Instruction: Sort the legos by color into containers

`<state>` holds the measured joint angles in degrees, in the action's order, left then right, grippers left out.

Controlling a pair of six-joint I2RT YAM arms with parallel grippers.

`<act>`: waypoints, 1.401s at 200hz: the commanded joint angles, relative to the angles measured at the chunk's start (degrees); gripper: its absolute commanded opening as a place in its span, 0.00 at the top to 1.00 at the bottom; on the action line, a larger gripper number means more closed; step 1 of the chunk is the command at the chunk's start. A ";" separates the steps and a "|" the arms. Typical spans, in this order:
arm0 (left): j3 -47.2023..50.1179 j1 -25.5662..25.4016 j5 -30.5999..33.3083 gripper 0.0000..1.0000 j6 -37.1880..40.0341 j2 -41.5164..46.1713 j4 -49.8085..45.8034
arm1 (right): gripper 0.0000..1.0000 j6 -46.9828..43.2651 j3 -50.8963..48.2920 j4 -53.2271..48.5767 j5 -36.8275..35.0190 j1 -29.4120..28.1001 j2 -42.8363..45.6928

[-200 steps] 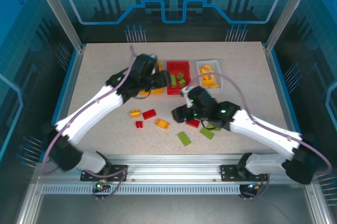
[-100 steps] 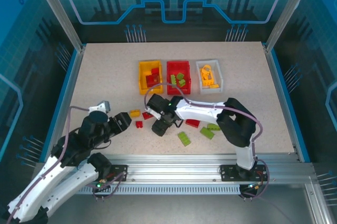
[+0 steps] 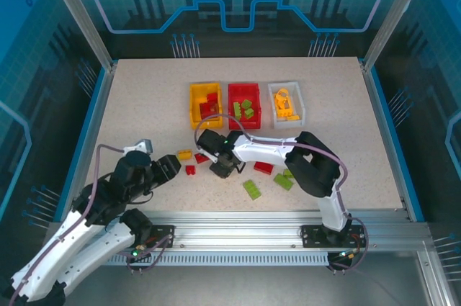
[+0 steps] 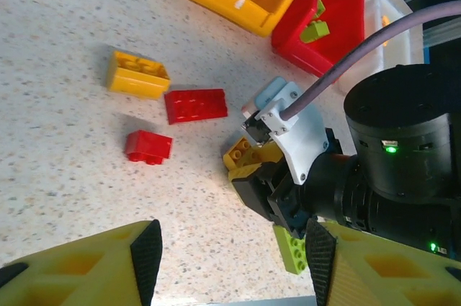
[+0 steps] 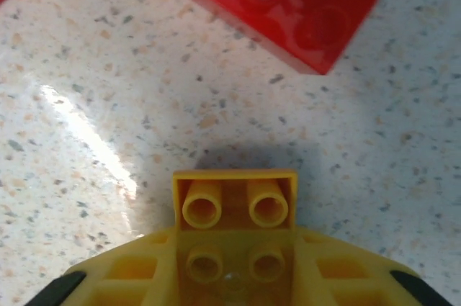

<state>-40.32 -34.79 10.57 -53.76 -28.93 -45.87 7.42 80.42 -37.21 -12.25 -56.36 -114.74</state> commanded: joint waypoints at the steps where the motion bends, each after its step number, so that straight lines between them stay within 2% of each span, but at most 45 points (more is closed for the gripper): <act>1: 0.51 -0.29 -6.56 0.41 2.15 -4.60 8.80 | 0.73 4.09 -3.08 -0.34 -4.03 3.02 9.88; 24: -0.41 -1.15 -11.33 0.41 2.89 -11.95 16.87 | 0.73 7.36 -7.50 -0.75 -4.54 9.64 20.04; 51: -4.12 -6.49 -10.23 0.41 5.87 -21.70 24.04 | 0.72 10.76 -9.99 -1.82 -3.90 21.80 25.83; 80: -10.39 -12.86 -8.26 0.41 10.03 -33.35 28.11 | 0.71 14.35 -4.55 -4.36 -2.02 33.45 20.42; 109: -13.93 -16.39 -8.06 0.41 12.70 -42.19 31.28 | 0.70 17.07 6.42 -8.95 -1.44 39.13 8.82; 158: -15.76 -18.75 -7.59 0.41 14.45 -47.69 31.72 | 0.61 20.04 18.66 -14.00 -3.62 40.80 -3.44; 184: -15.45 -19.08 -7.73 0.41 15.33 -48.09 30.90 | 0.44 21.19 20.85 -15.26 -3.53 40.71 -4.43; 206: -14.93 -19.18 -7.90 0.41 16.04 -48.24 30.53 | 0.37 21.36 19.39 -14.35 -3.70 40.34 -1.18; 243: -15.64 -19.84 -7.72 0.39 16.98 -49.66 27.51 | 0.37 20.91 16.65 -13.66 -3.76 38.71 7.72; 261: -17.03 -20.12 -8.09 0.39 11.44 -51.32 22.73 | 0.36 20.01 12.78 -12.61 -4.82 36.45 14.42; 280: -18.55 -21.58 -7.90 0.38 1.57 -54.05 15.92 | 0.33 18.31 5.27 -9.76 -5.39 32.73 23.19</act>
<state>-56.14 -54.68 2.68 -42.09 -80.14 -20.56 27.42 92.47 -48.75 -16.53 -19.25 -101.97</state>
